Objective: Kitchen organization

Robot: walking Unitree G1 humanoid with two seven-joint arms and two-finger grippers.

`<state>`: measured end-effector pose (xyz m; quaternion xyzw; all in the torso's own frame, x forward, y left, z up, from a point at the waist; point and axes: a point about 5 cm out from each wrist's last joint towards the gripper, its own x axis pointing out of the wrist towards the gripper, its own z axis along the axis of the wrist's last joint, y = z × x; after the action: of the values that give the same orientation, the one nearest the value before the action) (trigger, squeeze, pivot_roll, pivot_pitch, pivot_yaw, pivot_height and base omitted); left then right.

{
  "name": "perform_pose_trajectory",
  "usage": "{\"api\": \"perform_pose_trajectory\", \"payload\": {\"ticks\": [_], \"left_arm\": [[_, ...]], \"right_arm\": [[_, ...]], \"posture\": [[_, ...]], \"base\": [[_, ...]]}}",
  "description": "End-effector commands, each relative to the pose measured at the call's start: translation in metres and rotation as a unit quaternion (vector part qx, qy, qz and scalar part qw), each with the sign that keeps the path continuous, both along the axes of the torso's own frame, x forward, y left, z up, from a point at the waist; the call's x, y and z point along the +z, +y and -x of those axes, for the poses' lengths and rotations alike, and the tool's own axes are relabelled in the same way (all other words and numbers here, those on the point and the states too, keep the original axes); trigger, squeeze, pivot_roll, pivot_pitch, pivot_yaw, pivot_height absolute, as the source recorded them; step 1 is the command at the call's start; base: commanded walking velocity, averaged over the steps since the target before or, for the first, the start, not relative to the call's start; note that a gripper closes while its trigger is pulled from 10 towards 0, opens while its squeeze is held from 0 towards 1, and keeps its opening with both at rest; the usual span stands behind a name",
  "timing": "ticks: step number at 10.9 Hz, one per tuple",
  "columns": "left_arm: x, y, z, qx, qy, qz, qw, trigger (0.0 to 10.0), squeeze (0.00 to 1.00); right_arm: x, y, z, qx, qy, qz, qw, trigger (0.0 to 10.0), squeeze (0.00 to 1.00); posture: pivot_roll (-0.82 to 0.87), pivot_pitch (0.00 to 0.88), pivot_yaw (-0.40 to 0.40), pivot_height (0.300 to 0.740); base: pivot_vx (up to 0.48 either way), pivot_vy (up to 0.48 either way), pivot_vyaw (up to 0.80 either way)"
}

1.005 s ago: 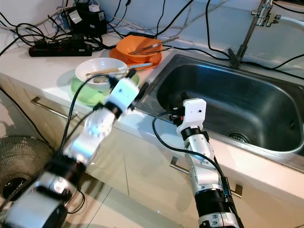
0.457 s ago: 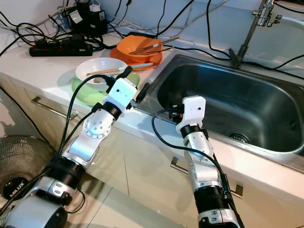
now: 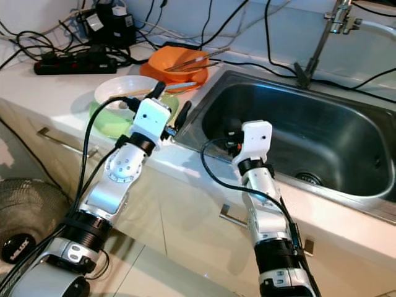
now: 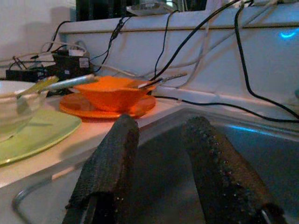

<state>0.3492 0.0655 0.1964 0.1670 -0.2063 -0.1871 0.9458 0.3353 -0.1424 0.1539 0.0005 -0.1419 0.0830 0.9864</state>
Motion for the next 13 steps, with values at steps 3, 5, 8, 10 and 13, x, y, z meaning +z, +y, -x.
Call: {"api": "perform_pose_trajectory", "payload": {"ticks": [3,5,8,10,13], "left_arm": [[0.0062,0.0006,0.0014,0.003,-0.010,0.014,1.000,10.0,0.00],[0.0066,0.0004,0.0017,0.002,-0.012,0.013,1.000,10.0,0.00],[0.0094,-0.0012,0.0046,-0.006,-0.022,0.015,1.000,10.0,0.00],[0.0113,-0.0033,0.0055,-0.011,-0.026,0.014,0.999,10.0,0.00],[0.0142,-0.0073,0.0094,-0.026,-0.038,0.007,0.999,10.0,0.00]], "right_arm": [[0.0070,-0.0017,-0.0034,-0.006,-0.011,-0.008,1.000,10.0,0.00],[0.0065,0.0002,-0.0031,-0.004,-0.011,-0.010,1.000,10.0,0.00],[0.0061,0.0010,-0.0029,-0.003,-0.011,-0.012,1.000,10.0,0.00],[0.0059,0.0008,-0.0029,-0.004,-0.011,-0.012,1.000,10.0,0.00],[0.0044,0.0010,-0.0029,-0.003,-0.009,-0.012,1.000,10.0,0.00]], "posture": [[0.16,0.022,-0.006,0.740],[0.16,0.021,-0.005,0.740],[0.16,0.023,-0.007,0.740],[0.16,0.023,-0.006,0.740],[0.16,0.023,-0.007,0.740]], "base": [[0.294,0.000,-0.49],[0.298,0.000,0.00],[0.080,0.000,0.00],[0.000,0.000,0.00],[0.000,0.000,0.00]]}}
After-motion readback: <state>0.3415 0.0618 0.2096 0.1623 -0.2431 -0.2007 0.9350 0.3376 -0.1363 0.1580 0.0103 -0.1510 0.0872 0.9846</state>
